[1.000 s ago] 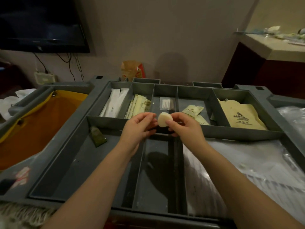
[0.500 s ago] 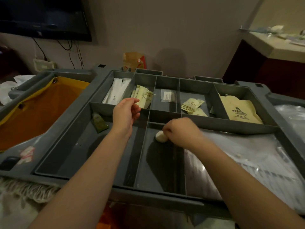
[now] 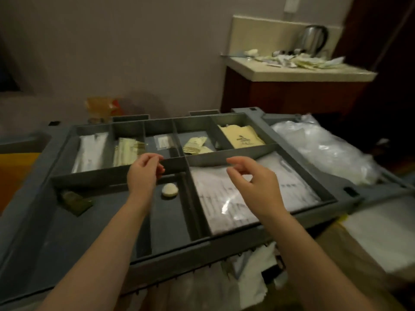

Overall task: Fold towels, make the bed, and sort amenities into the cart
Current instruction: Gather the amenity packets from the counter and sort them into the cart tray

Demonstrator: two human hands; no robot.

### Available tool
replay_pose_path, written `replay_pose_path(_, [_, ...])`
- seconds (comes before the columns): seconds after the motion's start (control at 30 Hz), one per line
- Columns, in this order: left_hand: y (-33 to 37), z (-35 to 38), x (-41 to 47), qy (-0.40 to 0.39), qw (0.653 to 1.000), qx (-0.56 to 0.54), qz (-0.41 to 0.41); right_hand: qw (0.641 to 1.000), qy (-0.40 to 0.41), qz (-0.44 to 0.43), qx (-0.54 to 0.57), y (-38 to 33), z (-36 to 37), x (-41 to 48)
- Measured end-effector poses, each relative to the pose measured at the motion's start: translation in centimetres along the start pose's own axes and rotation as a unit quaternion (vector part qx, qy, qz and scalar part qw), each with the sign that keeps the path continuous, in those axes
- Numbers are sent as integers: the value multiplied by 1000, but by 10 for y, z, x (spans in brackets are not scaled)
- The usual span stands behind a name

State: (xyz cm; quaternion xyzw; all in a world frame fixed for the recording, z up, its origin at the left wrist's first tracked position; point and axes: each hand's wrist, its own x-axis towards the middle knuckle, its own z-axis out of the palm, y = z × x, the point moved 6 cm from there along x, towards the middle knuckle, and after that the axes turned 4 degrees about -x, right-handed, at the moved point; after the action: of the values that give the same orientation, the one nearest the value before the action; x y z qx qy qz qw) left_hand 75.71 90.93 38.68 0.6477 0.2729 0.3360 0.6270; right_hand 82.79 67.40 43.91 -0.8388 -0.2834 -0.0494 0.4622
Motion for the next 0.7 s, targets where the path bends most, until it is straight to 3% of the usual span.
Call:
replay_pose_path(0.2, [20,71,-44,-123,986,96,53,995,75,59,-21,38,-62,-42])
replay_pose_path(0.37, [35,161,-124,-251,954,128,105,985,129,112,-25,95,-130,-80])
replay_pose_path(0.53, [30,267,-194,-334,908,195,164,968,170,179,-45,196,-214,-126])
replay_pose_path(0.7, [8,409,-261,-373,896,183,153,945,174,268,-65,328,-315,-165])
